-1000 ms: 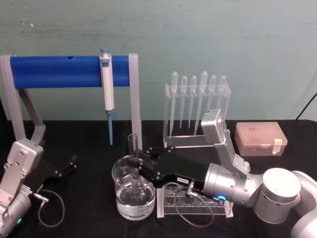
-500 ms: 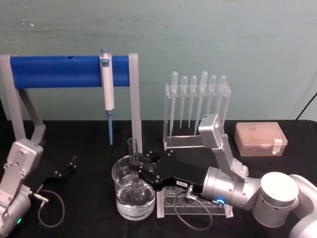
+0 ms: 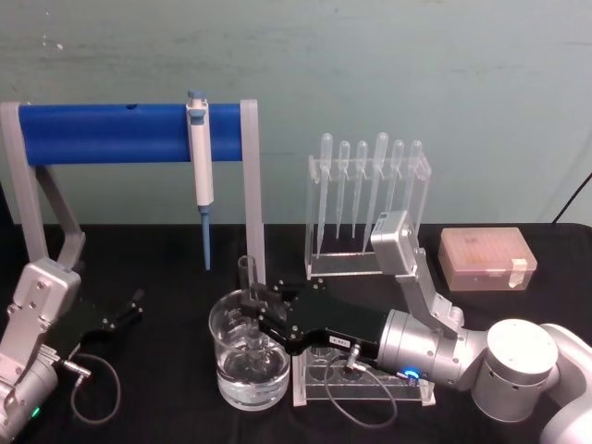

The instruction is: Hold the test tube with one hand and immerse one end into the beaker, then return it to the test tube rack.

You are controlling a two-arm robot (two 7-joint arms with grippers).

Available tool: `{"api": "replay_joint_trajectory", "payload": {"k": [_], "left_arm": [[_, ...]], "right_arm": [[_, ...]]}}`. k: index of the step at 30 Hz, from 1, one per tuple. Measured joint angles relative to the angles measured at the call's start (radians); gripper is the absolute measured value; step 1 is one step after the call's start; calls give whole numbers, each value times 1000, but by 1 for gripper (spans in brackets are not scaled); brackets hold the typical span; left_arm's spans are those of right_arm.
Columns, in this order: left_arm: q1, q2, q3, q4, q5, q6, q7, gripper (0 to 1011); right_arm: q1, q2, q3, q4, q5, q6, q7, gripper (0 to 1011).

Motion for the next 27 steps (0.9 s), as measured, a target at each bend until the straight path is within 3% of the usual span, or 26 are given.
{"api": "replay_joint_trajectory", "payload": {"k": [27], "left_arm": [[0,0,0,0,0,0,0,1000]], "right_arm": [[1,1,-1,-2,1,2,0,239]]}}
